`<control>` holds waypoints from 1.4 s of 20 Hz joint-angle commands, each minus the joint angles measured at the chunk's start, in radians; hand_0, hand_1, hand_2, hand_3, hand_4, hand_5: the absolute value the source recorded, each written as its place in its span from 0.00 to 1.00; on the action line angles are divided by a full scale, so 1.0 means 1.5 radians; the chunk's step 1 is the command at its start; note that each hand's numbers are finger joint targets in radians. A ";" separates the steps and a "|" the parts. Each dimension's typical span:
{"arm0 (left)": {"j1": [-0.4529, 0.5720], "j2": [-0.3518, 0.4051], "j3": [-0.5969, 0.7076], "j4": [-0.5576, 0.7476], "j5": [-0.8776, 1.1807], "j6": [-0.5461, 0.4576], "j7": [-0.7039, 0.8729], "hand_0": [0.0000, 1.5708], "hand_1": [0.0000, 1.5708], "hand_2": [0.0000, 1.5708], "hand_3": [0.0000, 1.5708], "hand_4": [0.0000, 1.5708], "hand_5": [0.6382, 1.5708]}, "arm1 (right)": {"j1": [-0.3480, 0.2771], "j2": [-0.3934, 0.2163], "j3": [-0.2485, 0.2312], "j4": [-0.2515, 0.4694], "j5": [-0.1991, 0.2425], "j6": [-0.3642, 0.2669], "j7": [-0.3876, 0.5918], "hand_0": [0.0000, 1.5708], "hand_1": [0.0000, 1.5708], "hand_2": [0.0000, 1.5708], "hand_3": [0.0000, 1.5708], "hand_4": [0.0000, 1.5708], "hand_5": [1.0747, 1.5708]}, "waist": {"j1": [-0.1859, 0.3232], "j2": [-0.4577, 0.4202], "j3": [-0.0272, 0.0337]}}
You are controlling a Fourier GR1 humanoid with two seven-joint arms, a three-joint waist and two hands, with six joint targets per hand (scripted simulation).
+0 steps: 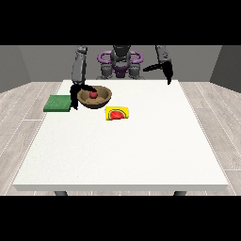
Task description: Pick the cup and pour the ball into the bowl, then pick the bowl and place it on the pad
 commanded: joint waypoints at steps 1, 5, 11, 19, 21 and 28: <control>0.022 0.017 0.026 0.018 0.014 -0.018 -0.037 0.00 0.00 0.00 0.00 0.00 0.99 | -0.016 0.004 -0.005 0.029 -0.021 0.008 0.048 0.00 0.00 0.00 0.00 0.25 1.00 | -0.010 0.003 0.0017; -0.005 0.015 -0.004 -0.038 0.002 -0.021 0.004 0.00 0.00 0.00 0.00 0.22 1.00 | 0.042 -0.026 -0.006 0.076 0.039 -0.137 0.069 1.00 1.00 1.00 0.30 0.50 0.84 | 0.038 0.032 0.0014; -0.012 0.014 -0.007 -0.025 0.018 -0.048 -0.010 0.00 0.00 0.00 0.00 0.45 0.94 | 0.079 -0.051 0.067 0.036 0.159 -0.306 0.090 1.00 1.00 1.00 0.95 0.59 0.98 | 0.070 0.021 -0.0027; 0.047 0.037 0.056 0.081 0.057 -0.066 -0.014 0.00 0.00 0.00 0.00 0.62 0.84 | 0.017 -0.044 0.142 -0.032 0.208 -0.323 0.364 1.00 1.00 1.00 0.62 0.52 0.98 | -0.014 -0.138 -0.0010; 0.059 0.049 0.082 0.116 0.062 -0.058 -0.010 0.00 0.00 0.00 0.00 0.63 0.83 | -0.019 -0.070 0.171 -0.063 0.226 -0.284 0.442 1.00 1.00 1.00 0.55 0.52 0.99 | -0.058 -0.177 -0.0006; 0.081 0.056 0.085 0.084 0.070 -0.069 0.020 0.00 0.00 0.00 0.00 0.64 0.83 | -0.046 -0.138 0.128 -0.114 0.186 -0.206 0.543 1.00 1.00 1.00 0.49 0.51 1.00 | -0.069 -0.188 0.0015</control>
